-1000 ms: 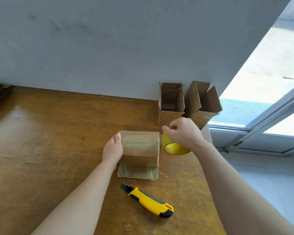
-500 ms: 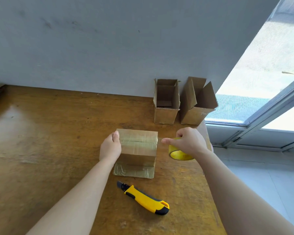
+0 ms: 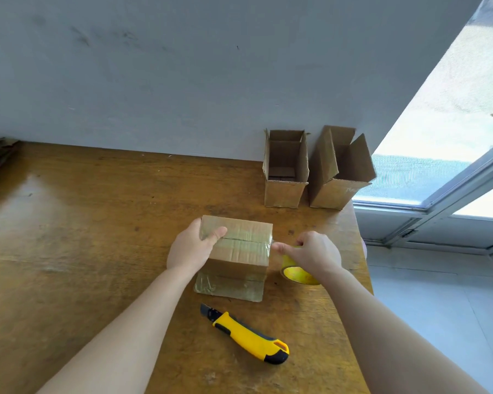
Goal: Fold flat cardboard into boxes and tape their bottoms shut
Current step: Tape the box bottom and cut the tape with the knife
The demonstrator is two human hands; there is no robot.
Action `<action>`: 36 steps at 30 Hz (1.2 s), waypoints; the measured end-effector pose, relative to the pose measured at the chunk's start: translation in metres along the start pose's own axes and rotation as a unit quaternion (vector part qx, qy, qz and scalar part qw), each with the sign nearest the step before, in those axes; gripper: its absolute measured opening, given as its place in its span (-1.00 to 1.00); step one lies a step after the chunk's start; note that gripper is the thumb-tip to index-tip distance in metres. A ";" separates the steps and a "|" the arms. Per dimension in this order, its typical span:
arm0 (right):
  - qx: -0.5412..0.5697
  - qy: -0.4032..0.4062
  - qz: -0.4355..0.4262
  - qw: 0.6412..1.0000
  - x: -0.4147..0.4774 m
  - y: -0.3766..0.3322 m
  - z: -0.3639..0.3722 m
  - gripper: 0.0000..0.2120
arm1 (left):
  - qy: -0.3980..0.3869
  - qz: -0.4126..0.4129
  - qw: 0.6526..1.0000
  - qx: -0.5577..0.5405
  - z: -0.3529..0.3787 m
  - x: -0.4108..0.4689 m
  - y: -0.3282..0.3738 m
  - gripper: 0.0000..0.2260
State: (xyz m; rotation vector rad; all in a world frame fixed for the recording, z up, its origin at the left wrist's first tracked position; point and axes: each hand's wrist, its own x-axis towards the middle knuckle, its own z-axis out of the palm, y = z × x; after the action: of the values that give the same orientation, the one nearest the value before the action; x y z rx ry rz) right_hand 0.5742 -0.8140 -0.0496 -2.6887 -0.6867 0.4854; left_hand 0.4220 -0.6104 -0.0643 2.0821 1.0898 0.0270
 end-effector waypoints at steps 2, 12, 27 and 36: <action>-0.008 -0.006 0.001 1.000 0.002 -0.003 0.000 -0.38 | 0.034 0.018 0.994 0.099 -0.001 -0.004 0.007 -0.23; -0.052 0.017 0.038 0.998 -0.001 -0.004 0.004 -0.51 | -0.029 0.336 0.876 0.344 0.073 -0.059 0.059 -0.32; -0.099 0.014 0.058 0.993 -0.002 -0.027 0.004 -0.37 | -0.015 0.230 0.917 0.326 0.035 -0.053 0.034 -0.32; -0.020 -0.065 0.017 0.998 -0.015 -0.081 0.036 -0.51 | -0.027 0.220 0.932 0.286 -0.011 -0.030 0.000 -0.48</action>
State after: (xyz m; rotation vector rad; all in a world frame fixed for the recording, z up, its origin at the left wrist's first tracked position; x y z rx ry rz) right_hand 0.5153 -0.7467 -0.0468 -2.7275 -0.6942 0.6677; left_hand 0.3994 -0.6244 -0.0473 2.8021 0.6144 -0.1443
